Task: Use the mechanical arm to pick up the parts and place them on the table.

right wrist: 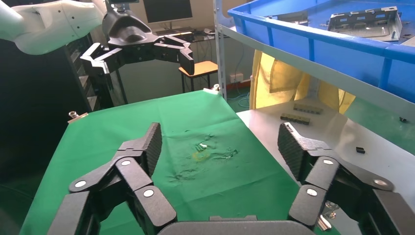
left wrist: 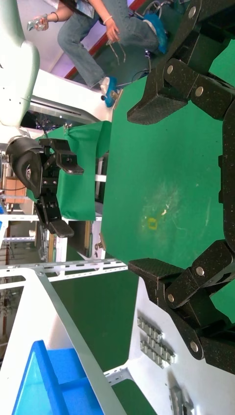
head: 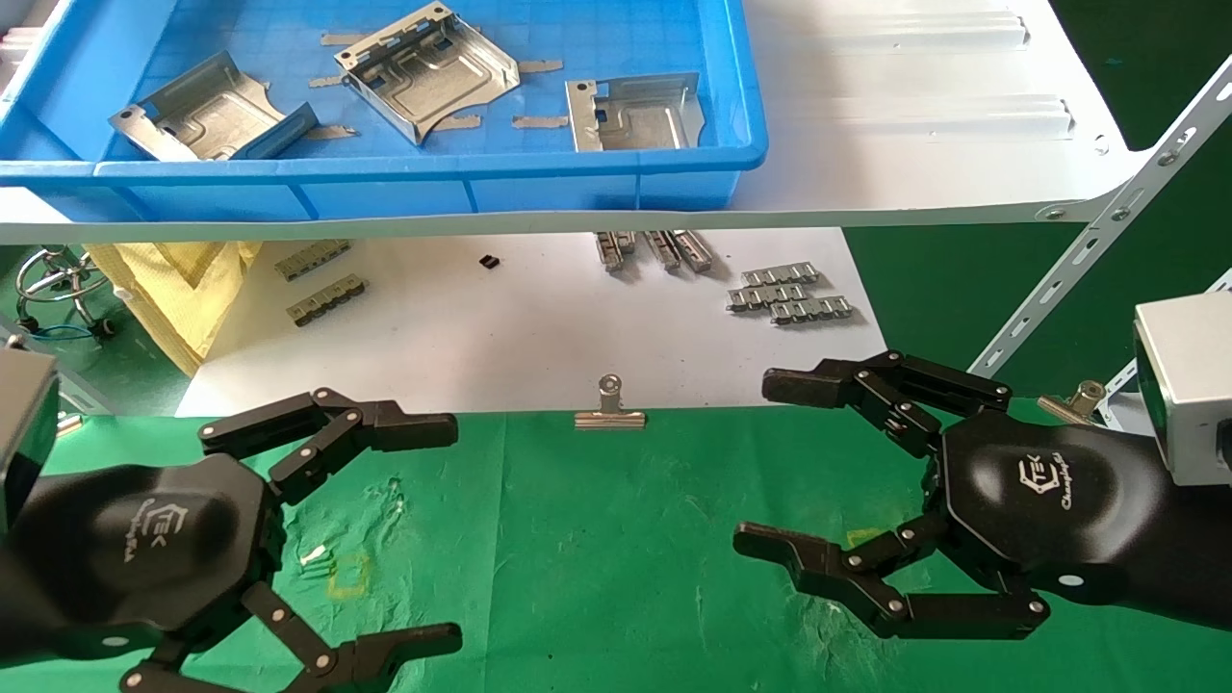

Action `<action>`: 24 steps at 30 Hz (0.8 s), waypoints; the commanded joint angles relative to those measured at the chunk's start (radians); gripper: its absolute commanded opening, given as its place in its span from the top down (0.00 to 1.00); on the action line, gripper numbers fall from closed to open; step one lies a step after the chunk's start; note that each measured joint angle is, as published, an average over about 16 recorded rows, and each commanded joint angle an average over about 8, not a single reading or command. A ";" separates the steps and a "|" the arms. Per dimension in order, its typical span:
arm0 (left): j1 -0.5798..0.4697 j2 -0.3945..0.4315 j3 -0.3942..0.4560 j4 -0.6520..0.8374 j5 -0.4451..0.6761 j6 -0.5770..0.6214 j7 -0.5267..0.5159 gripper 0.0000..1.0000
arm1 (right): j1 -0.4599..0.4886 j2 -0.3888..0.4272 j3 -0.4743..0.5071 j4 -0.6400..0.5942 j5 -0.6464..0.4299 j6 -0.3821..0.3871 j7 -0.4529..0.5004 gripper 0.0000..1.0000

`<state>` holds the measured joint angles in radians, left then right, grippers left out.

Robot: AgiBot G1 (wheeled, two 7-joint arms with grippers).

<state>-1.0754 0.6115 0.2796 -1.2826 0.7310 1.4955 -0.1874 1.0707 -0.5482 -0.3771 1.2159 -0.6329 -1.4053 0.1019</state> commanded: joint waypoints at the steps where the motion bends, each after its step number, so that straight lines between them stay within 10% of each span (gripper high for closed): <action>1: 0.000 0.000 0.000 0.000 0.000 0.000 0.000 0.00 | 0.000 0.000 0.000 0.000 0.000 0.000 0.000 1.00; 24: -0.011 -0.001 -0.002 -0.003 0.000 0.001 0.001 0.00 | 0.000 0.000 0.000 0.000 0.000 0.000 0.000 1.00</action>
<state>-1.1120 0.6129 0.2781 -1.2855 0.7415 1.4881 -0.1947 1.0707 -0.5482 -0.3771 1.2159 -0.6329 -1.4053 0.1019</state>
